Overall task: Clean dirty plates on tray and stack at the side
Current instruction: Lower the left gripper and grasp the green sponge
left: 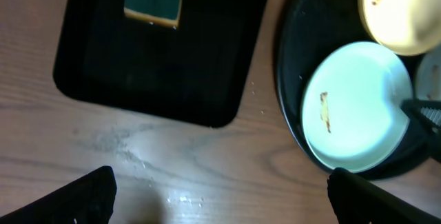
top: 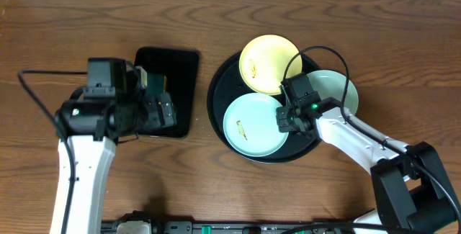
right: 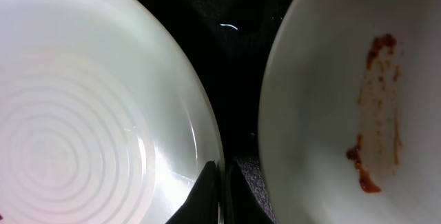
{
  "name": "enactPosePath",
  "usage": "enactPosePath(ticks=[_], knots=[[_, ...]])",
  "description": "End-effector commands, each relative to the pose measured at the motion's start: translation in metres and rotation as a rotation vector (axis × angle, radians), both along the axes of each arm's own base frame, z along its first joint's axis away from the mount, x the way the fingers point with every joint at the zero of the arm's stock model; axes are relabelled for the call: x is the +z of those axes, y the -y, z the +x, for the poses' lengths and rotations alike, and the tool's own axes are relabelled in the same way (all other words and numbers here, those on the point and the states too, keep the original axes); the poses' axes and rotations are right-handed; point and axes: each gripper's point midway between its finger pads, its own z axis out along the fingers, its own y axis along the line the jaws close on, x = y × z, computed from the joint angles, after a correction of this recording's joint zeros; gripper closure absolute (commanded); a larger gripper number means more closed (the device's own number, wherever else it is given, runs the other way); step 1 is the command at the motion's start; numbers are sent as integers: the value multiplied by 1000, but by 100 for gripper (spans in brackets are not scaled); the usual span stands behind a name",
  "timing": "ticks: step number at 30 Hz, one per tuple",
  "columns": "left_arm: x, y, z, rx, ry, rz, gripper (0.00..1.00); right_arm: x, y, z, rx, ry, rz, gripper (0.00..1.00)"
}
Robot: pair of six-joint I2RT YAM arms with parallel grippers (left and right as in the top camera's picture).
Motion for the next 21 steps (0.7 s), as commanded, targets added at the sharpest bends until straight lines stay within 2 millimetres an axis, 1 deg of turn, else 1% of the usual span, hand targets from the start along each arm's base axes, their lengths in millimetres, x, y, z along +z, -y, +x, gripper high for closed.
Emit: enactPosePath(ticks=[1, 3, 5, 6, 8, 9, 10, 11, 12, 16, 17, 18, 21], knots=[[-15, -5, 14, 7, -28, 30, 14, -5, 1, -4, 2, -8, -16, 99], [-23, -5, 25, 7, -33, 31, 24, -5, 1, -4, 2, -8, -16, 99], [-37, -9, 43, 15, -36, 53, 28, -5, 1, -4, 2, -8, -16, 99], [-45, -15, 54, 26, -32, 85, 28, -5, 1, -4, 2, -8, -16, 99], [-55, -24, 67, 44, -25, 133, 27, -5, 1, -4, 2, -8, -16, 99], [-66, -32, 82, 62, -14, 180, 26, -5, 1, -4, 2, -8, -16, 98], [-75, -37, 93, 73, -7, 208, 24, -5, 1, -4, 2, -8, -16, 98], [-80, -41, 99, 80, -3, 226, 24, -5, 1, -4, 2, -8, -16, 98], [-92, -47, 110, 89, 0, 261, 24, -5, 1, -4, 2, -8, -16, 98], [-122, -50, 125, 77, -24, 283, 24, -5, 1, -4, 2, -8, -16, 97], [-132, -50, 126, 68, -40, 286, 23, -5, 1, -4, 2, -8, -16, 97], [-144, -50, 128, 66, -59, 286, 20, -5, 1, -4, 2, -8, -16, 97], [-167, -50, 127, 48, -106, 290, 20, -5, 1, -4, 2, -8, -16, 96]])
